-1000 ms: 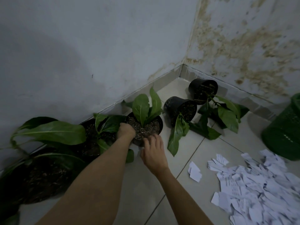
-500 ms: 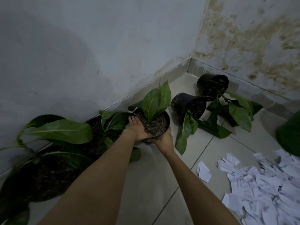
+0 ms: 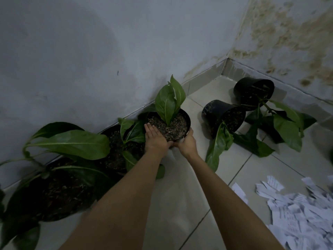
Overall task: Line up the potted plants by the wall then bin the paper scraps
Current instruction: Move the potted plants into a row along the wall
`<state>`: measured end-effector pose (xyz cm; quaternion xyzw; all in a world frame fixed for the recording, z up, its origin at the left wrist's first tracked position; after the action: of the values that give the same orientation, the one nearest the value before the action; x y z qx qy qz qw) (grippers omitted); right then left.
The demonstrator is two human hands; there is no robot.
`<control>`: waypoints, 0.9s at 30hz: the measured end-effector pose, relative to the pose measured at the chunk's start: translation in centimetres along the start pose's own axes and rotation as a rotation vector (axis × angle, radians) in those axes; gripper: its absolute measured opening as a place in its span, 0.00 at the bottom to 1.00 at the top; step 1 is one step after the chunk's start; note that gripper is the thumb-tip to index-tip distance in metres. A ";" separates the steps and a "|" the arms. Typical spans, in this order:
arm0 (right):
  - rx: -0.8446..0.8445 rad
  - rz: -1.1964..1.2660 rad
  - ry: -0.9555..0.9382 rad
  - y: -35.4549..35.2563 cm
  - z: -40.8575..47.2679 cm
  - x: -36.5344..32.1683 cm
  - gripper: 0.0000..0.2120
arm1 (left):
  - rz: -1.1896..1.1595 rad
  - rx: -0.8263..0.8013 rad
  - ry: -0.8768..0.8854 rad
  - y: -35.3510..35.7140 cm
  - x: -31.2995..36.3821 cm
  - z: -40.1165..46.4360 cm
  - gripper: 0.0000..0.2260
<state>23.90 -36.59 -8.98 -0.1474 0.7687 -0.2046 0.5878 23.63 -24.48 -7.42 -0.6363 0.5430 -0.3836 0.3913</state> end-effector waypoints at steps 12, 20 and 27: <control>0.069 0.039 0.195 0.2 -1.1 -0.1 0.26 | -0.004 -0.019 0.039 0.0 0.6 0.5 0.36; -0.019 0.146 0.324 0.3 -0.8 -1.1 0.21 | 0.104 -0.128 0.038 -1.2 0.4 -1.6 0.35; 0.020 0.006 0.263 -3.2 -2.9 -3.2 0.27 | 0.224 -0.059 0.093 -4.2 2.0 -4.0 0.33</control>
<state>21.90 -37.49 -4.11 -0.1111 0.8375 -0.2281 0.4840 21.84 -26.34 -1.83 -0.5643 0.6393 -0.3504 0.3873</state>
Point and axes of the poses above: each hand's wrist, its own z-axis towards the middle knuckle, its own y-axis out of the palm, x = y × z, the point moved 6 cm from there along z, towards the middle knuckle, and after that the axes turned 3 degrees about -y, right-handed, at the moved point
